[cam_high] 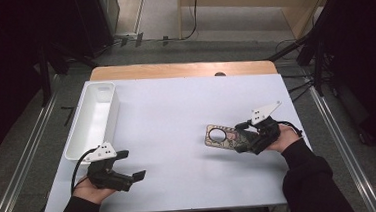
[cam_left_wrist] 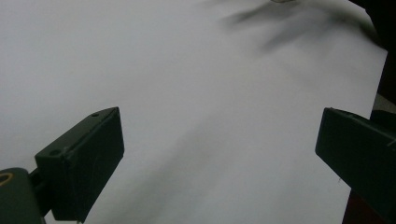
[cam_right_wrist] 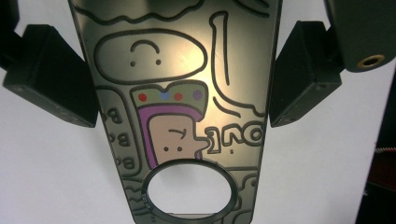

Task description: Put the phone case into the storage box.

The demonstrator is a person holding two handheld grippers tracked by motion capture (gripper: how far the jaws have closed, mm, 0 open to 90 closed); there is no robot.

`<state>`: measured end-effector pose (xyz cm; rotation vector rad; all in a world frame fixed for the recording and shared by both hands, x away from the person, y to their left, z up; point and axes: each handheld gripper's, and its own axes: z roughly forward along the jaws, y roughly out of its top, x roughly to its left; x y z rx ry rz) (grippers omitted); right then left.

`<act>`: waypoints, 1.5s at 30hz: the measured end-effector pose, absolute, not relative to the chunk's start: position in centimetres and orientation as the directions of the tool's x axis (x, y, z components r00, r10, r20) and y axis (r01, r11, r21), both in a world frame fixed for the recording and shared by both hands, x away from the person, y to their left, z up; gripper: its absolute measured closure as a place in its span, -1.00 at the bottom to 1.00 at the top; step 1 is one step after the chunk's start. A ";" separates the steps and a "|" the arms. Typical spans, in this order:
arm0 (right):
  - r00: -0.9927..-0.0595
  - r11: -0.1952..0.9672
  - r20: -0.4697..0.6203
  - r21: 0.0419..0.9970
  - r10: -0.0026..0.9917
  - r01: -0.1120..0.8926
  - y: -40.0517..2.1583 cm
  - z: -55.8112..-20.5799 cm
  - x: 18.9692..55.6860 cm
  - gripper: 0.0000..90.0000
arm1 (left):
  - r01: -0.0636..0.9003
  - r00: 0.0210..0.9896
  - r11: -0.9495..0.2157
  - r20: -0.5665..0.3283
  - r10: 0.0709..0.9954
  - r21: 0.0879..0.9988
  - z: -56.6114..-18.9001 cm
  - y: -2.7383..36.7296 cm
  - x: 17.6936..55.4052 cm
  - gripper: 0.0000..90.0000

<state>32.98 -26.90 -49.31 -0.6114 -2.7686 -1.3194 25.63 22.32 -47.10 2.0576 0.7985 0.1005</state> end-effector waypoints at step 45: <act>-0.614 0.218 0.453 0.661 0.647 0.718 -23.6 -48.7 32.0 -0.76 | 0.602 0.718 -0.262 -0.367 0.591 0.755 -46.7 22.3 26.5 -0.87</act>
